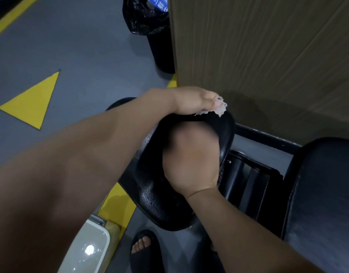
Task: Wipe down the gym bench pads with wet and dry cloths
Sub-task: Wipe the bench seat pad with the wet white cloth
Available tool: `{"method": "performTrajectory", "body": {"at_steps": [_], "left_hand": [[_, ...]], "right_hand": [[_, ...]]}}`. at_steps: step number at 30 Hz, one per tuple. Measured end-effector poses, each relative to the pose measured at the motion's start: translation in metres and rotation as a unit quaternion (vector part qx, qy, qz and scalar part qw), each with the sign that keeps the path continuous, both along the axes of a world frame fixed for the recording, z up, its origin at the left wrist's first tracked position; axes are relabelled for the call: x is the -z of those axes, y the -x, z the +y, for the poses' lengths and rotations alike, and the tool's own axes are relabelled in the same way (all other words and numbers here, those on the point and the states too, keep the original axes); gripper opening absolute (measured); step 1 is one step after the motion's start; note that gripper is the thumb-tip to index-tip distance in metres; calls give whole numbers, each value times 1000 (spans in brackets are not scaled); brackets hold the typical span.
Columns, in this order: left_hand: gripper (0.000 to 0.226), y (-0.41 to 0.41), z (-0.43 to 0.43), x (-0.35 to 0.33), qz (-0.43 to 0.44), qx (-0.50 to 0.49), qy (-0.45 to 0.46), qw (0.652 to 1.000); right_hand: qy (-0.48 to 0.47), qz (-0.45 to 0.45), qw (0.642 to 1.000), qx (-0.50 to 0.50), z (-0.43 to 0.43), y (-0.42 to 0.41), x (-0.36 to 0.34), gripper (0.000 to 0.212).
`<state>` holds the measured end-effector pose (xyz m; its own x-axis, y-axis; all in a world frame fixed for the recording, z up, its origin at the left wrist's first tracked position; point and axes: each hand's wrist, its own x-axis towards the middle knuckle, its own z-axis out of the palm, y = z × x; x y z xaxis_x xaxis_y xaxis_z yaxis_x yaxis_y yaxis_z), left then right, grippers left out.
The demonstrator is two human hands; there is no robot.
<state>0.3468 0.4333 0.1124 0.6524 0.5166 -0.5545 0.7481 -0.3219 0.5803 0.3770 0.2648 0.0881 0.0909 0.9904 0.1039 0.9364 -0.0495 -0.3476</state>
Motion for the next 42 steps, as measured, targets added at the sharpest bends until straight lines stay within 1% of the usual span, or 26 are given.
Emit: {"method": "performTrajectory", "body": {"at_steps": [2, 5, 7, 10, 11, 13, 15, 17, 19, 20, 21, 23, 25, 27, 29, 30, 31, 33, 34, 36, 38, 39, 41, 42], "left_hand": [[43, 19, 1, 0, -1, -20, -30, 999], [57, 49, 8, -10, 67, -17, -66, 995], [59, 73, 11, -10, 116, -20, -90, 989], [67, 115, 14, -6, 128, -55, -89, 986], [65, 127, 15, -6, 131, -74, -96, 984], [54, 147, 13, -8, 146, -136, -116, 973], [55, 164, 4, -6, 144, -231, -129, 954], [57, 174, -13, 0, 114, -313, -131, 934], [52, 180, -34, 8, 84, -347, -162, 920], [48, 182, -45, 11, 73, -350, -184, 915], [50, 185, -57, 14, 69, -344, -205, 914], [60, 190, -83, 18, 81, -311, -251, 913], [71, 194, -114, 24, 74, -247, -308, 916], [75, 199, -139, 30, 35, -212, -329, 919], [72, 204, -135, 34, 15, -215, -338, 916], [71, 204, -122, 32, 16, -235, -332, 914], [70, 207, -102, 37, 17, -276, -300, 913], [70, 214, -66, 41, 22, -367, -193, 910], [72, 215, -58, 45, 11, -397, -165, 903], [69, 214, -66, 47, -24, -439, -159, 884], [54, 210, -98, 44, -48, -477, -174, 860], [51, 209, -115, 43, -69, -497, -174, 848], [58, 202, -154, 42, -133, -523, -161, 826], [60, 196, -175, 48, -173, -517, -159, 823]], "right_hand": [[-13, -5, 1000, -13, -2, 0, -8, 9], [-57, -15, 998, -21, -6, 2, -20, 10], [-55, -65, 995, -52, -4, 3, -26, 14], [-43, -108, 991, -68, -1, 4, -29, 15], [-44, -116, 990, -66, -1, 3, -29, 15], [-42, -129, 989, -61, -1, 4, -31, 17], [-42, -140, 987, -58, -1, 6, -31, 17], [-40, -148, 987, -53, 0, 6, -30, 16], [-37, -157, 986, -51, -1, 7, -29, 15], [-38, -161, 985, -51, -1, 7, -28, 16], [-38, -164, 985, -49, -1, 8, -28, 16], [-39, -159, 985, -48, 0, 9, -31, 18], [-37, -150, 987, -45, 0, 10, -33, 19], [-33, -144, 988, -39, -1, 10, -34, 19], [-31, -145, 988, -39, -2, 10, -35, 19], [-29, -153, 987, -42, -1, 10, -35, 19], [-29, -160, 986, -45, -1, 11, -34, 19], [-33, -164, 985, -41, 0, 11, -32, 18], [-36, -160, 986, -36, 0, 11, -31, 19], [-36, -146, 988, -28, -1, 12, -32, 19], [-26, -143, 989, -28, -3, 14, -35, 20], [-25, -145, 989, -28, -3, 15, -35, 21], [-14, -144, 989, -27, -3, 16, -37, 22], [-9, -145, 989, -26, -2, 16, -37, 23]]}}
